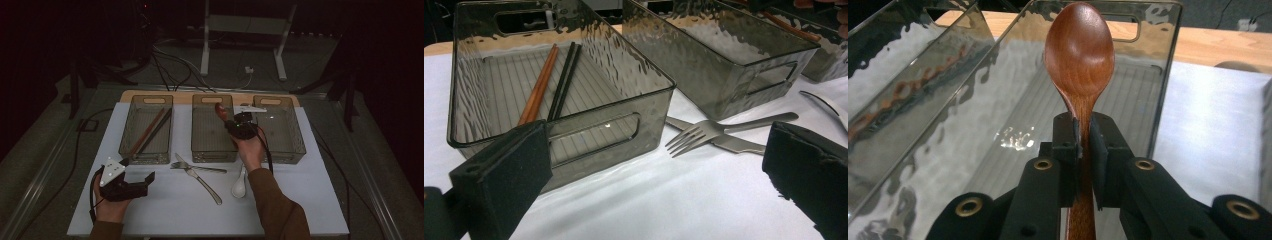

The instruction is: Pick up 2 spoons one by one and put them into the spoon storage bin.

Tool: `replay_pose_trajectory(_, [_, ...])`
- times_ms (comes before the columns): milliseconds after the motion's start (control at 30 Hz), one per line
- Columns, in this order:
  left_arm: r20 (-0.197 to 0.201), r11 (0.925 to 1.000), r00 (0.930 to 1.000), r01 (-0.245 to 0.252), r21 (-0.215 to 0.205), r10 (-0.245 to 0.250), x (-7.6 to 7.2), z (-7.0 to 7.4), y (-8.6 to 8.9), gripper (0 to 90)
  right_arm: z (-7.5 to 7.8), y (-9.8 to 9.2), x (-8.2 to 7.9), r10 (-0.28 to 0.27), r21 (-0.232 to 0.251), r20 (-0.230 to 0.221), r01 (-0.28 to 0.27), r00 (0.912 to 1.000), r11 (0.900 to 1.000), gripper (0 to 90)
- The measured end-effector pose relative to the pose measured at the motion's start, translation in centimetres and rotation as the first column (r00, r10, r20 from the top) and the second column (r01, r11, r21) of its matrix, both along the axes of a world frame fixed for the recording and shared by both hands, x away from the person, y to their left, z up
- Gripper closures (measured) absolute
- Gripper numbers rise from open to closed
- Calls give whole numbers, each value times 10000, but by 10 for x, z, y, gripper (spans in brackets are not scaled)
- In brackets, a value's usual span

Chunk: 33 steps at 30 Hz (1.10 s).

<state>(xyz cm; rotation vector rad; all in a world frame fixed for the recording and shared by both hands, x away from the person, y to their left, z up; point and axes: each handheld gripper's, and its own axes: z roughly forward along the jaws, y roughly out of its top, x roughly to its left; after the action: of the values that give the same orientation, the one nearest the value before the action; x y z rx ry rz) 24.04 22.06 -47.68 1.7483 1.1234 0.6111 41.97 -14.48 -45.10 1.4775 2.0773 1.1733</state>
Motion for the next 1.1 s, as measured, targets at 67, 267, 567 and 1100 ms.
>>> replay_pose_trajectory(67, [21, 10000, 10000, -17, 2, 17, 0, 0, 0, 6, 2, 4, 0, 94, -110, 77, -93, 9999, 9999, 826])
replay_pose_trajectory(267, [25, 10000, 10000, -14, 4, 14, -1, 1, 0, 6, 2, 12, -1, 188, -413, 3, -187, 9998, 9990, 826])
replay_pose_trajectory(567, [38, 10000, 10000, -56, 0, 56, -1, 1, 1, 6, 1, 13, -5, 390, -493, -57, -393, 9992, 9980, 260])
replay_pose_trajectory(1100, [70, 9999, 9999, -94, 83, 94, -1, 2, 0, 6, 18, -20, -44, 804, -881, -185, -817, 9966, 9928, 9])
